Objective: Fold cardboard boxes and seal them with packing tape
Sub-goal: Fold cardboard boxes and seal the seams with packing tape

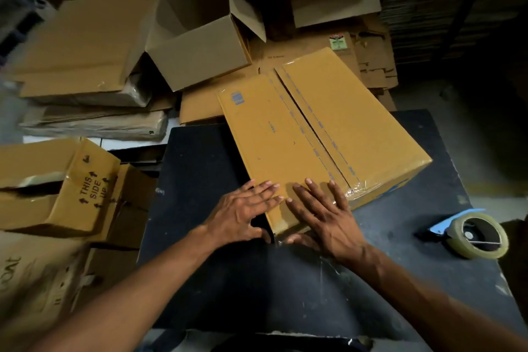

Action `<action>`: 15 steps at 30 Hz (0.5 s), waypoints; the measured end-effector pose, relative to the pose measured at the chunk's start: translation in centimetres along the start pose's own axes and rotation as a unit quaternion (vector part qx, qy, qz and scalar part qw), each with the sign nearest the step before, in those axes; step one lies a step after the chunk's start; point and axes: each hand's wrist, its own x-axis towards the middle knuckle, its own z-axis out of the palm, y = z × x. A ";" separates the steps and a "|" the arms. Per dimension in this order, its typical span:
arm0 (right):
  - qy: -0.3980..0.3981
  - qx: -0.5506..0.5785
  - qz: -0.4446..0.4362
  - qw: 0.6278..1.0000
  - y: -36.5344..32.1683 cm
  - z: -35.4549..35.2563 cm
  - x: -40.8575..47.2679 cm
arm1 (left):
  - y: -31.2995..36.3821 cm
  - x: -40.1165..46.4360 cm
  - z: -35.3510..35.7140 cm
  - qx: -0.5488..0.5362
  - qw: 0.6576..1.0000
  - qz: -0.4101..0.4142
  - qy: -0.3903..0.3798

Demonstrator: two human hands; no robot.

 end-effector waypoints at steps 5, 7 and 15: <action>-0.004 -0.021 0.020 1.000 -0.8 0.7 -0.1 | 0.0 0.0 -0.4 0.017 1.000 0.007 -0.018; -0.005 -0.021 0.011 1.000 -0.3 0.7 -0.2 | 0.0 0.3 -0.9 0.029 0.999 0.019 -0.022; -0.035 -0.032 0.003 0.999 0.0 0.6 -0.5 | 1.3 0.1 0.5 0.023 0.997 -0.018 0.073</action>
